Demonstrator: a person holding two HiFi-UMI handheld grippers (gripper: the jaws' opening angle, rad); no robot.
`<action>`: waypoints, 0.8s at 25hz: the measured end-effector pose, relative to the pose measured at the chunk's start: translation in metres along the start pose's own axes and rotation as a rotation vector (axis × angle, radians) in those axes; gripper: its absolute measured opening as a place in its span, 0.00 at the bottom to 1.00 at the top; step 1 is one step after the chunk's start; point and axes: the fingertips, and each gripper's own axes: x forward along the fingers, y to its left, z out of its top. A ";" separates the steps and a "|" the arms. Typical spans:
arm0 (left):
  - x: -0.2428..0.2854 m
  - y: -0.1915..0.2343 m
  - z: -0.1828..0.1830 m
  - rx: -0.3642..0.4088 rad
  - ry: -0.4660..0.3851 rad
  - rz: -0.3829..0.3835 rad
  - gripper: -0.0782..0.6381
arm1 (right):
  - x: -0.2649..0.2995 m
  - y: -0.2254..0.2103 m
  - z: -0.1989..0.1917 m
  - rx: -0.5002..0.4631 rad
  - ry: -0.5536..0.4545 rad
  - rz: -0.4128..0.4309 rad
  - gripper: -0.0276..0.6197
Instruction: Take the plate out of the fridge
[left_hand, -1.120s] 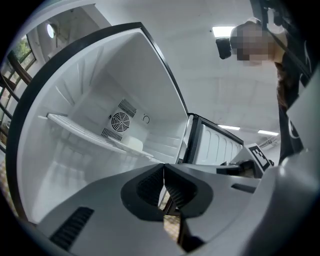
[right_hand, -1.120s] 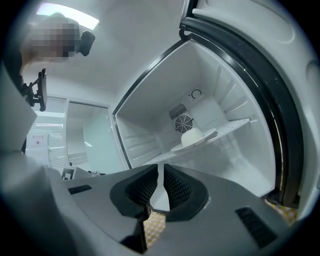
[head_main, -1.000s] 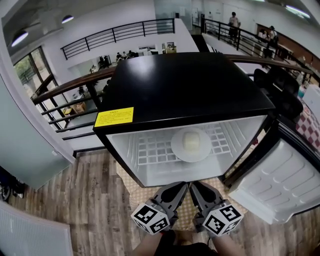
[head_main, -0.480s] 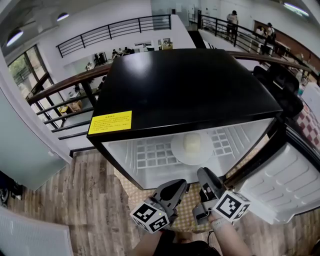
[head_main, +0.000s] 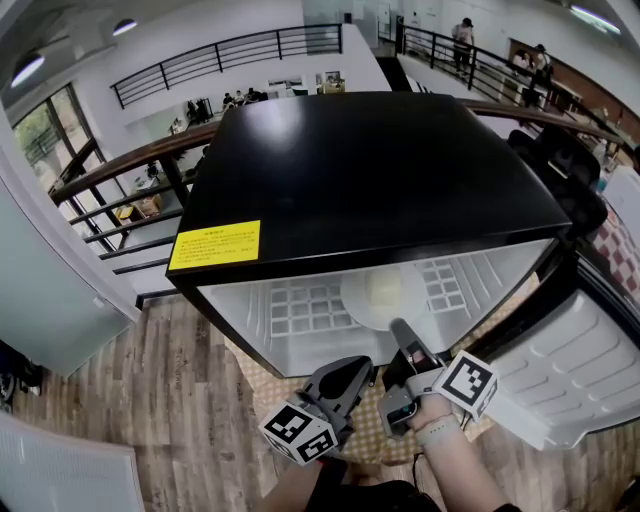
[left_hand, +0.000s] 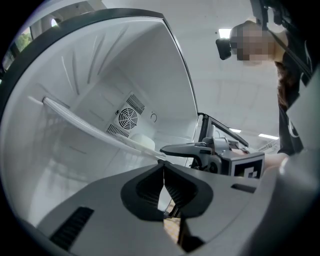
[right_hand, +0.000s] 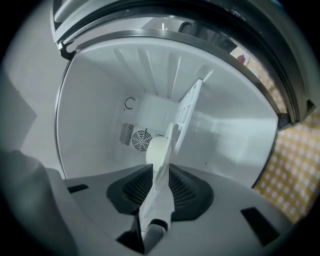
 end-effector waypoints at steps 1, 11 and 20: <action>0.000 0.000 0.000 0.001 0.000 0.001 0.12 | 0.001 0.000 -0.001 0.010 0.003 -0.002 0.20; -0.005 0.003 0.006 0.031 -0.021 0.025 0.12 | -0.004 0.005 -0.006 0.145 0.004 0.033 0.12; -0.008 0.003 0.008 0.026 -0.021 0.035 0.12 | -0.009 0.006 -0.007 0.184 0.011 0.040 0.13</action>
